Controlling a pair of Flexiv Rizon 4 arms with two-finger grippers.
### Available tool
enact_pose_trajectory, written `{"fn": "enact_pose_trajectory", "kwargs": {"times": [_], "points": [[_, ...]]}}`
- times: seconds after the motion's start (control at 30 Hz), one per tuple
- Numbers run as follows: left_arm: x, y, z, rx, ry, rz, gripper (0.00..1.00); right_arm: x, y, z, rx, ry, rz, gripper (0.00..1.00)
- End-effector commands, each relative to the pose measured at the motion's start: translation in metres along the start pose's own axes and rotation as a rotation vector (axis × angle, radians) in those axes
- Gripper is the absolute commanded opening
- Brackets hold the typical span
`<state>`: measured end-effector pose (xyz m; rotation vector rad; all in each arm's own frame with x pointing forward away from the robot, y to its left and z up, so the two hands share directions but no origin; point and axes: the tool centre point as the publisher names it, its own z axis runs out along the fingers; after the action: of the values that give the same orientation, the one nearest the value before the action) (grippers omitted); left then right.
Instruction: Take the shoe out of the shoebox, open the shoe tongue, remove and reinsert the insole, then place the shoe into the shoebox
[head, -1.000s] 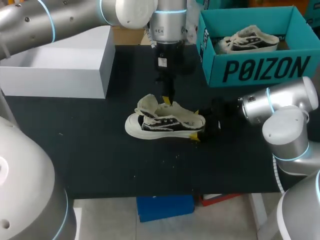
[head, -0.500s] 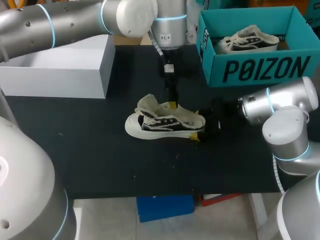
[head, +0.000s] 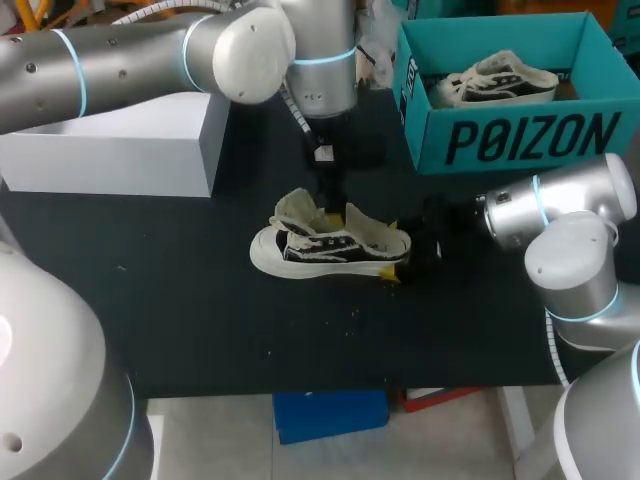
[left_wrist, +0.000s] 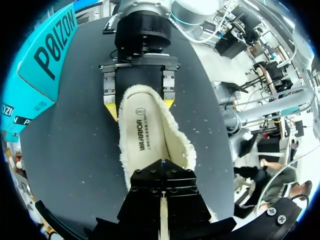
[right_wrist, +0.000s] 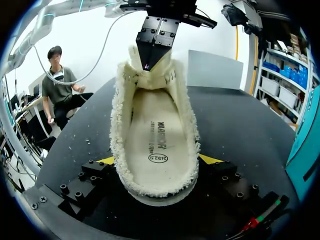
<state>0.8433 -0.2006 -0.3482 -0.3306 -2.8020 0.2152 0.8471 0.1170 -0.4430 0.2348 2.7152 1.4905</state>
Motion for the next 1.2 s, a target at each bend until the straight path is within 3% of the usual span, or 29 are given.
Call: {"fn": "enact_pose_trajectory", "kwargs": {"times": [0.03, 0.5, 1.2], "points": [[-0.002, 0.002, 0.010, 0.012, -0.008, -0.004, 0.00, 0.000, -0.001, 0.001, 0.001, -0.002, 0.001, 0.00], [-0.014, -0.012, 0.032, 0.043, 0.007, 0.009, 0.00, 0.000, -0.001, 0.001, 0.001, -0.002, 0.001, 0.00], [0.002, -0.015, 0.066, 0.010, 0.016, -0.013, 0.00, 0.000, -0.001, 0.001, 0.001, -0.002, 0.001, 0.00]]}}
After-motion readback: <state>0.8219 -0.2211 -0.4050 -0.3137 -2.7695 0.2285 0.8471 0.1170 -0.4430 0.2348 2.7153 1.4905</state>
